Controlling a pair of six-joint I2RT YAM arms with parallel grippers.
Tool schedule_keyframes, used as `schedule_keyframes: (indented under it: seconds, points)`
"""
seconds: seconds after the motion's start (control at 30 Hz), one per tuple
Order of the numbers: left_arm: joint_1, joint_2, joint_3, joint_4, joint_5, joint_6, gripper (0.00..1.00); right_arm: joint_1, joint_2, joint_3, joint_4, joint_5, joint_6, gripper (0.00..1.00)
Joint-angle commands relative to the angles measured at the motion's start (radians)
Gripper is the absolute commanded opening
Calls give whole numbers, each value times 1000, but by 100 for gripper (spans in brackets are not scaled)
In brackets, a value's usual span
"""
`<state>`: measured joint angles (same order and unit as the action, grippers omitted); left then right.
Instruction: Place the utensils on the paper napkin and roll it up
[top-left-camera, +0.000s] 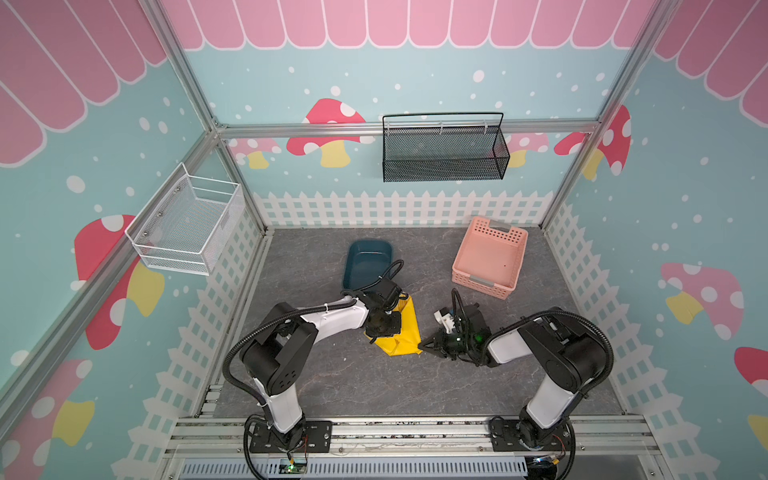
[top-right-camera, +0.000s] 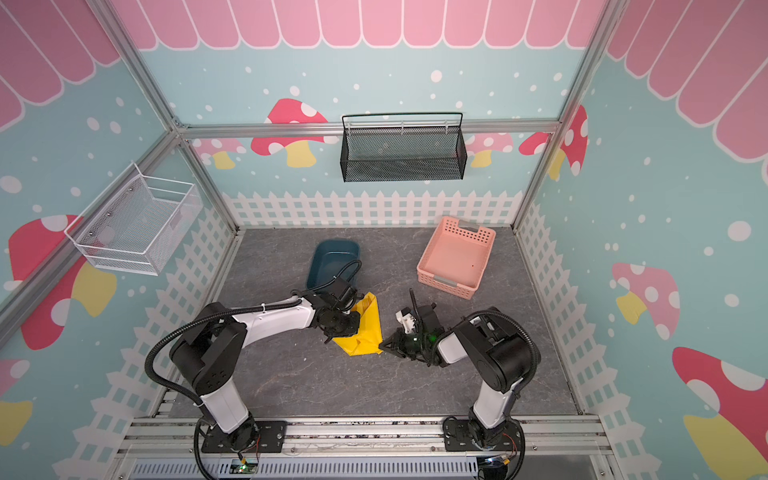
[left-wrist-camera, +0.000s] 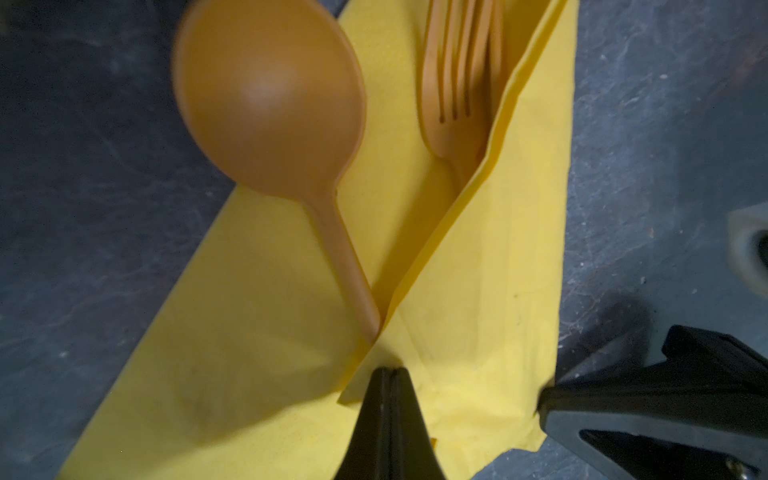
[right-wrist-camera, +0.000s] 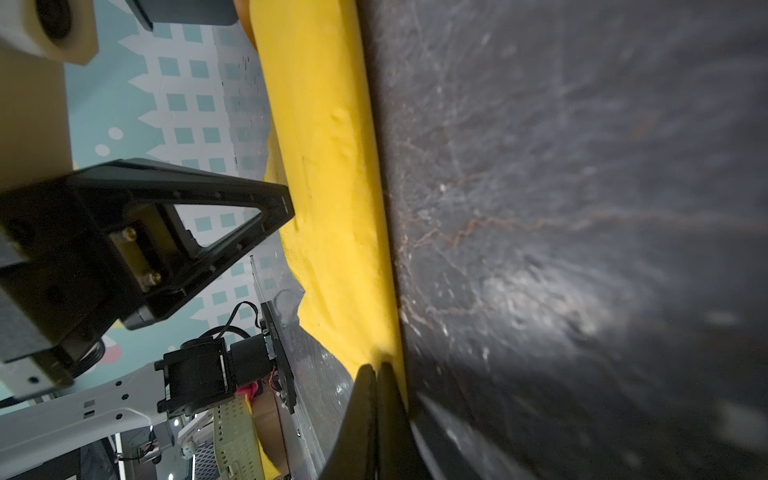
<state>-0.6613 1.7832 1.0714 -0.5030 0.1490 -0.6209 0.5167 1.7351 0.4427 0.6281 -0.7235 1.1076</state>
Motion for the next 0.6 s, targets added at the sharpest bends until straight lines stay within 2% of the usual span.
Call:
schedule_keyframes:
  seconds: [0.0,0.57]
  points:
    - [9,13,-11,-2,-17,-14,0,-1,20,-9,-82,36,-7,5]
    - [19,-5,-45,28,-22,-55,0,0,24,-9,-83,35,-8,5]
